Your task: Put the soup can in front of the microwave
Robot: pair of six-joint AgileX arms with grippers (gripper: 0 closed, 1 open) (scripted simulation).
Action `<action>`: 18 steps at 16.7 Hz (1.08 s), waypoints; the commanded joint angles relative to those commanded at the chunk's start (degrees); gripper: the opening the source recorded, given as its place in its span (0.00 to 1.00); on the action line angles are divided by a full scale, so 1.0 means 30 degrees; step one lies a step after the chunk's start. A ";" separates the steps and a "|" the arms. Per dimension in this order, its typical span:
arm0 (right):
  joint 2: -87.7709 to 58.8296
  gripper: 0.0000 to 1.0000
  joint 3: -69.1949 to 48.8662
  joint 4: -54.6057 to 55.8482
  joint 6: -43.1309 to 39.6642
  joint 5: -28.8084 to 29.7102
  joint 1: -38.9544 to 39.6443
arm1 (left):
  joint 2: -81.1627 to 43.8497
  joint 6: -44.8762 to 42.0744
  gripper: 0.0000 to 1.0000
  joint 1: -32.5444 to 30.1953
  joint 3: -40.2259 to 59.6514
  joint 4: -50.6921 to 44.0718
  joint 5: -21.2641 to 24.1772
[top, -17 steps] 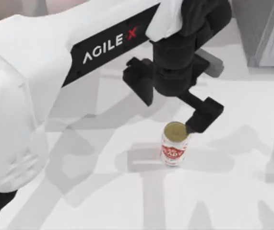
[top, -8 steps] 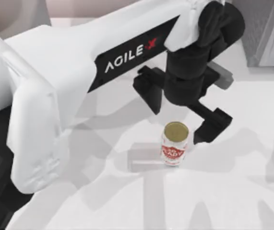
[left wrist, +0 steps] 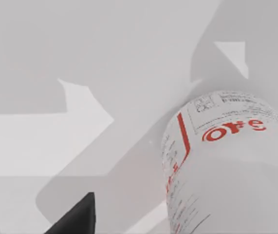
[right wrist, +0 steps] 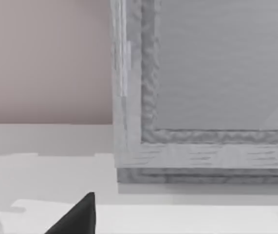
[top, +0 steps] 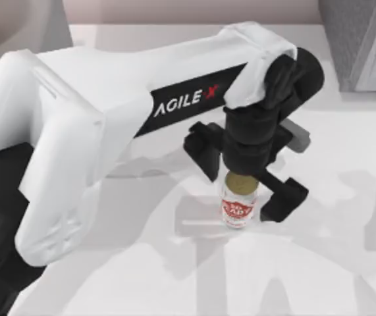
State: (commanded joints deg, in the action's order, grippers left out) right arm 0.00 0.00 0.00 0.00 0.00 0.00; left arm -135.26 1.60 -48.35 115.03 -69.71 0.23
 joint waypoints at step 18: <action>0.0000 1.00 0.0000 0.0000 0.0000 0.0000 0.0000 | -0.0008 0.0001 0.00 -0.0003 -0.0064 0.0065 0.0000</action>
State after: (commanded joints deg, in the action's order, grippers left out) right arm 0.00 0.00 0.00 0.00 0.00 0.00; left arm -135.28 1.60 -48.36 114.84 -69.51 0.23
